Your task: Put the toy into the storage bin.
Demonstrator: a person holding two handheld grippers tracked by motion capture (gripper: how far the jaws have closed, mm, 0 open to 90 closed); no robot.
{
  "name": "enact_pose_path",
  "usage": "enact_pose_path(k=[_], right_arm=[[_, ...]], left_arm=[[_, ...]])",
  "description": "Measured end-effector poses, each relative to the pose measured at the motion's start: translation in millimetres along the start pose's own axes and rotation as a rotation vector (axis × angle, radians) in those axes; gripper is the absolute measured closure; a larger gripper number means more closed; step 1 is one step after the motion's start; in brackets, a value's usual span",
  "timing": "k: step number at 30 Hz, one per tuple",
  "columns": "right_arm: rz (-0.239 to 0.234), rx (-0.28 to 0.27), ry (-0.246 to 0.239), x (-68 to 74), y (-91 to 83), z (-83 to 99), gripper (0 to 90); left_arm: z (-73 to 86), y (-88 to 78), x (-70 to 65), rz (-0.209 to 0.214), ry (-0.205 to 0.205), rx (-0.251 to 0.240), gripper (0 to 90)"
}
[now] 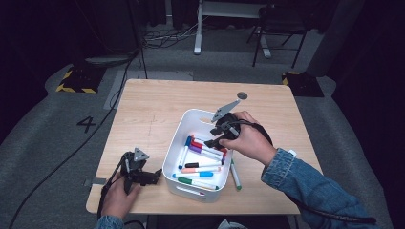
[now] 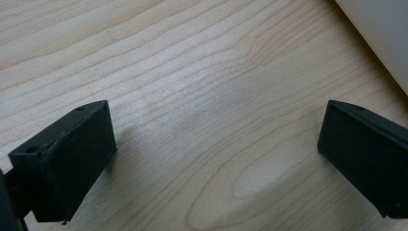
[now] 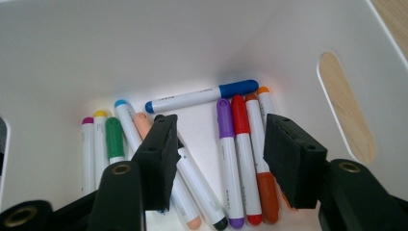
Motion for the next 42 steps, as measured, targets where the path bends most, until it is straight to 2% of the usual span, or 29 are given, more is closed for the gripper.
enact_pose_path(k=[8,17,20,26,30,32,33,36,37,38,42], right_arm=[[0.006,-0.034,0.017,0.6,-25.2,16.7,48.8],[0.024,-0.070,0.073,-3.8,-50.9,48.2,50.0],[0.051,-0.053,0.085,-4.1,-55.9,59.7,51.9],[0.052,-0.052,0.112,-3.3,-57.7,75.4,51.9],[0.062,-0.042,0.138,-4.2,-52.2,83.1,53.4],[0.059,-0.029,0.137,-5.8,-45.1,87.4,53.6],[0.050,-0.020,0.155,-5.4,-41.6,89.2,53.5],[0.043,-0.007,0.155,-6.5,-26.8,94.4,52.8],[0.025,-0.006,0.169,-5.1,-21.2,95.6,52.2],[0.019,0.000,0.159,-5.3,-15.2,97.2,51.9],[0.006,0.041,0.162,-3.0,8.1,102.4,51.7]], left_arm=[[0.1,0.0,-0.2,0.002,-0.001,0.000,0.0],[0.1,0.0,-0.2,0.002,-0.001,0.000,0.0],[0.1,0.0,-0.1,0.002,0.000,0.000,0.0],[0.1,0.0,-0.2,0.003,-0.001,0.000,0.0],[0.3,-0.3,-0.4,0.000,0.002,0.002,0.0],[0.4,-0.3,-0.5,0.001,0.002,0.002,0.0],[0.4,-0.3,-0.5,0.001,0.002,0.002,0.0],[0.4,-0.3,-0.5,0.001,0.002,0.002,0.0],[0.4,-0.3,-0.5,0.001,0.002,0.001,0.0],[0.4,-0.3,-0.5,0.002,0.002,0.001,0.0],[0.4,-0.3,-0.5,0.001,0.002,0.002,0.0]])
Point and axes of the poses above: each handheld gripper's, and its own axes: y roughly forward along the jaws, z roughly out of its underside, x roughly to its left, the point moved 1 cm from there along y, roughly forward along the jaws, and after that the axes turned 14 degrees about x, right-handed, at the moved point
